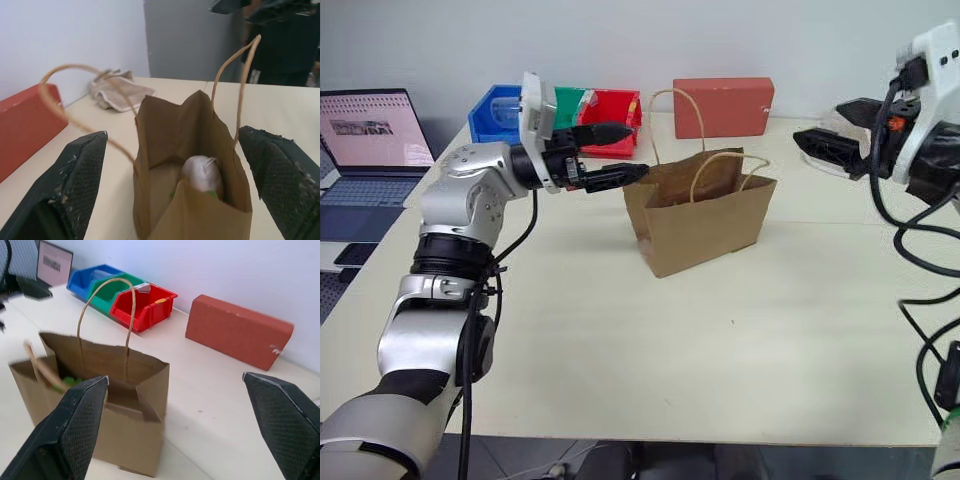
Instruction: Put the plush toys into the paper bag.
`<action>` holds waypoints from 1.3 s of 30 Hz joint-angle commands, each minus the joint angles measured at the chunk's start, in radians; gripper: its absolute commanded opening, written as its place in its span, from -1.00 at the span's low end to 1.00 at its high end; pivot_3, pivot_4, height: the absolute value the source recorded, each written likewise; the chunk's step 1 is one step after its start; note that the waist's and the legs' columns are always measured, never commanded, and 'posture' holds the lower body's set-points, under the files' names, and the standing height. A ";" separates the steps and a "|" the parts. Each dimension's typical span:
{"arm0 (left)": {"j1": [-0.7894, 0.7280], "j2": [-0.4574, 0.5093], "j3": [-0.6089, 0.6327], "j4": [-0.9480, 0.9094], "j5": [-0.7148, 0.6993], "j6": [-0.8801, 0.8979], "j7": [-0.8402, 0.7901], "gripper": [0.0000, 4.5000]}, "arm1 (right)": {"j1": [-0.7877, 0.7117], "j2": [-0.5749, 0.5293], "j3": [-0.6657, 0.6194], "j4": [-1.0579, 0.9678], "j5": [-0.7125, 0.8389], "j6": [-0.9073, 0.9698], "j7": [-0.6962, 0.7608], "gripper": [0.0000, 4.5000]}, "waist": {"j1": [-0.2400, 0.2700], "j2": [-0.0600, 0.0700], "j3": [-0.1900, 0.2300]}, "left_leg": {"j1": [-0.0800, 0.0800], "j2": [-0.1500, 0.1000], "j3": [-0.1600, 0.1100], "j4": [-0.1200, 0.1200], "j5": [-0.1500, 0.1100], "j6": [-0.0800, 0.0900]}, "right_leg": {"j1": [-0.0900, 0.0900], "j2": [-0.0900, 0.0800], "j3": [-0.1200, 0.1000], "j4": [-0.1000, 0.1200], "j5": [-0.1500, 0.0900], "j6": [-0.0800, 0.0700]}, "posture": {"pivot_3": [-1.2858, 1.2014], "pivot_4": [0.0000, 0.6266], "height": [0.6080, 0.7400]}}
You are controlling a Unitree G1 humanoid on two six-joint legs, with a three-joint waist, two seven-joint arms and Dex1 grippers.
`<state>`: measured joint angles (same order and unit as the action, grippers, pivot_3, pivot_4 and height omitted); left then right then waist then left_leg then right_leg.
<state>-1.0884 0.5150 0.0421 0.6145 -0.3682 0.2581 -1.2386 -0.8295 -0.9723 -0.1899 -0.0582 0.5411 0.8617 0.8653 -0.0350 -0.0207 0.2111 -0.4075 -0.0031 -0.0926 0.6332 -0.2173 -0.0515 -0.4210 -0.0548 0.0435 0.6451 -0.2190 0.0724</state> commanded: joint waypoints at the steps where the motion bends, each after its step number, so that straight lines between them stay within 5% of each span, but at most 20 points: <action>1: 0.050 0.031 0.051 -0.071 -0.039 0.039 0.008 0.99 | 0.104 -0.049 -0.013 -0.139 0.034 -0.109 0.154 1.00 | 0.000 0.000 0.000 | 0.000 0.000 0.000 0.000 0.000 0.000 | 0.000 0.000 0.000 0.000 0.000 0.000 | 0.03 -0.52 1.00; 8: 0.160 0.014 0.067 -0.062 -0.049 0.070 0.020 0.99 | 0.219 -0.027 -0.019 -0.354 0.183 -0.045 0.197 1.00 | -0.002 0.000 0.000 | 0.001 0.001 -0.001 0.001 0.000 0.000 | 0.001 0.000 0.000 0.001 0.000 0.000 | 0.03 -0.52 1.00; 22: 0.078 -0.054 0.044 0.151 -0.018 -0.001 -0.041 0.99 | 0.223 -0.014 -0.031 -0.450 0.329 0.078 0.088 1.00 | 0.004 0.000 0.000 | -0.002 0.000 -0.001 0.007 0.000 0.000 | 0.001 0.000 -0.001 0.001 0.002 0.001 | 0.03 -0.52 1.00; 39: 0.172 -0.073 -0.026 -0.018 0.009 0.005 -0.128 0.99 | 0.258 -0.065 -0.041 -0.467 0.393 0.101 0.065 1.00 | 0.004 0.000 0.000 | -0.002 0.000 -0.001 0.007 0.000 0.000 | 0.001 0.000 0.000 0.001 0.002 0.001 | 0.03 -0.52 1.00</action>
<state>-0.9187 0.4456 0.0223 0.6578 -0.3540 0.2737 -1.3772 -0.5676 -1.0239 -0.1950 -0.5020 0.9233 0.9706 0.9404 -0.0311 -0.0205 0.2111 -0.4092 -0.0031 -0.0938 0.6407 -0.2173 -0.0514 -0.4196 -0.0547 0.0432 0.6465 -0.2170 0.0735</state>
